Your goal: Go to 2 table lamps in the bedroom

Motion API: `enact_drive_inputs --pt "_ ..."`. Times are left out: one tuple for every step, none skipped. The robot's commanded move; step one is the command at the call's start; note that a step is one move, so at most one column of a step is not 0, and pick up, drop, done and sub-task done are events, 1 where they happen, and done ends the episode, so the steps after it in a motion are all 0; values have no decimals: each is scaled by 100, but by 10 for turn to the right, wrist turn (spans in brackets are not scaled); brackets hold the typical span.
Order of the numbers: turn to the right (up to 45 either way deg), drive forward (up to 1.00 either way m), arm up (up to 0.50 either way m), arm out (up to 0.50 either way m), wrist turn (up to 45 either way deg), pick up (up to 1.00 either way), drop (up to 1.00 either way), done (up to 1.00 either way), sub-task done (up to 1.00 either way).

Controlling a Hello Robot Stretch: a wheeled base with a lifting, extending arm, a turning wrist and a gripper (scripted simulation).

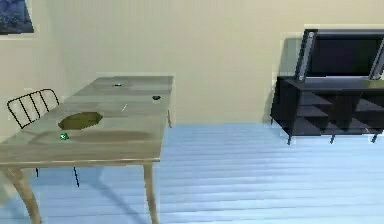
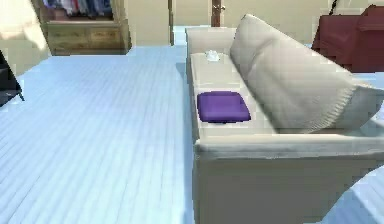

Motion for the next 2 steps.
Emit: enact_drive_inputs --pt "330 0 0 0 0 0 0 0 0" --pt "0 75 0 0 0 0 0 0 0"
